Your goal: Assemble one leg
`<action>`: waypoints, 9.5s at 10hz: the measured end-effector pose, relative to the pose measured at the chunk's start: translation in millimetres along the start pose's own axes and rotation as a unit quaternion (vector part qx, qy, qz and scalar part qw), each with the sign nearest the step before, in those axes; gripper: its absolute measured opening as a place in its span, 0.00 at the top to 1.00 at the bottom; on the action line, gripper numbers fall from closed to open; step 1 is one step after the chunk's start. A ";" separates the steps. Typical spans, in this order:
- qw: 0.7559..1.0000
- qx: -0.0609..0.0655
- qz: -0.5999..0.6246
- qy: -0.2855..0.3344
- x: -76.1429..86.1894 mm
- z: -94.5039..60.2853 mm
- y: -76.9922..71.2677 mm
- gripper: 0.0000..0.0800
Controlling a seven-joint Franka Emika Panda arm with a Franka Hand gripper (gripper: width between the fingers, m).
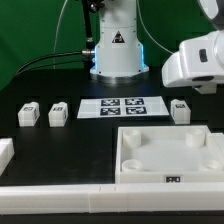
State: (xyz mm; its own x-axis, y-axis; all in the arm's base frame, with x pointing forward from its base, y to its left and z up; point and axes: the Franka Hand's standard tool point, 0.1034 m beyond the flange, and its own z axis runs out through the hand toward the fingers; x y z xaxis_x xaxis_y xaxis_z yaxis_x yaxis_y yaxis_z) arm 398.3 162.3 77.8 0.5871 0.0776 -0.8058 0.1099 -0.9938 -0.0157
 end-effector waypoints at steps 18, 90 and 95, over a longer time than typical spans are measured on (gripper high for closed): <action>0.883 0.017 -0.024 0.469 24.1 -86.4 61.5 0.63; 0.723 -0.027 -0.076 0.686 110.8 -156.5 70.2 0.19; 0.721 -0.027 -0.076 0.689 109.5 -172.7 70.5 0.19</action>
Offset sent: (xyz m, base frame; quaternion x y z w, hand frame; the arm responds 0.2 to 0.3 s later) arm 0.0000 0.0000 0.0000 0.0000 0.2667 0.0000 0.9638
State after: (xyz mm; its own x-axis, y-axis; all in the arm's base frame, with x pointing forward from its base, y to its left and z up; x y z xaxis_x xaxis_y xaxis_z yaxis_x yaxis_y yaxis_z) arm 608.9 114.5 90.7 0.8002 0.2273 0.5550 0.2658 -0.9640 0.0115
